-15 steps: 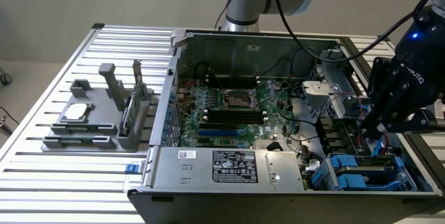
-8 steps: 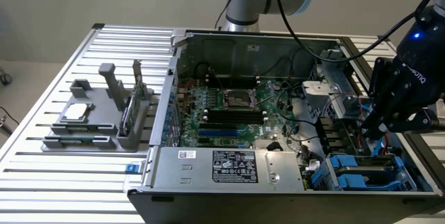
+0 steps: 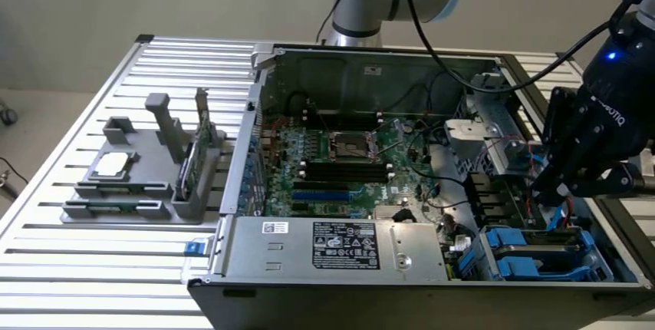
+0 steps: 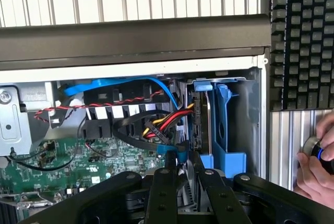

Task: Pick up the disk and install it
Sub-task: 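Insert the second disk wire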

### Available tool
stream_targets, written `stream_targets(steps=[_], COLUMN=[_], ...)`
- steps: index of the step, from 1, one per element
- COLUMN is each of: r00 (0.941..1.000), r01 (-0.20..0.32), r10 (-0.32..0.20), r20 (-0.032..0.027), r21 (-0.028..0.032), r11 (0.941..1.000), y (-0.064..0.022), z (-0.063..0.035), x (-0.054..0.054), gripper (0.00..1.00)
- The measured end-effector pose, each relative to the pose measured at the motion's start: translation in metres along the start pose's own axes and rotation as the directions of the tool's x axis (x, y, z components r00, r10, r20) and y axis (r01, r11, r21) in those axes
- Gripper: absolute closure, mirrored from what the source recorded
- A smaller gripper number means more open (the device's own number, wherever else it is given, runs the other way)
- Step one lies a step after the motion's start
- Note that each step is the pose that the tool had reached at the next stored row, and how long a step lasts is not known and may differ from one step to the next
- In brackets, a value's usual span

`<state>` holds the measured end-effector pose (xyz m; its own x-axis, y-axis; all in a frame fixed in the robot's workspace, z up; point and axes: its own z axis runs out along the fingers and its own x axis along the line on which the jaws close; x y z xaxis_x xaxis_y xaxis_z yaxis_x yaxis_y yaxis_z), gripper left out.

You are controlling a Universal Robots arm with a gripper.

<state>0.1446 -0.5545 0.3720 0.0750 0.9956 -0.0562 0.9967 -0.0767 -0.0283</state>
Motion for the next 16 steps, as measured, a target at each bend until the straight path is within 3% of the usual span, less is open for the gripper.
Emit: stream_targets(steps=[4,5,16], r00=[1.0,1.0,1.0], r01=[0.0,0.0,0.0], r10=[0.0,0.0,0.0], r20=[0.003,0.004,0.0059], r21=[0.0011,0.0015,0.0025], r11=[1.0,1.0,1.0], y=[0.0001,0.0,-0.0002], z=[0.0005,0.0005,0.0034], x=[0.0006,0.0007,0.0011], gripper=[0.78,0.84,0.84])
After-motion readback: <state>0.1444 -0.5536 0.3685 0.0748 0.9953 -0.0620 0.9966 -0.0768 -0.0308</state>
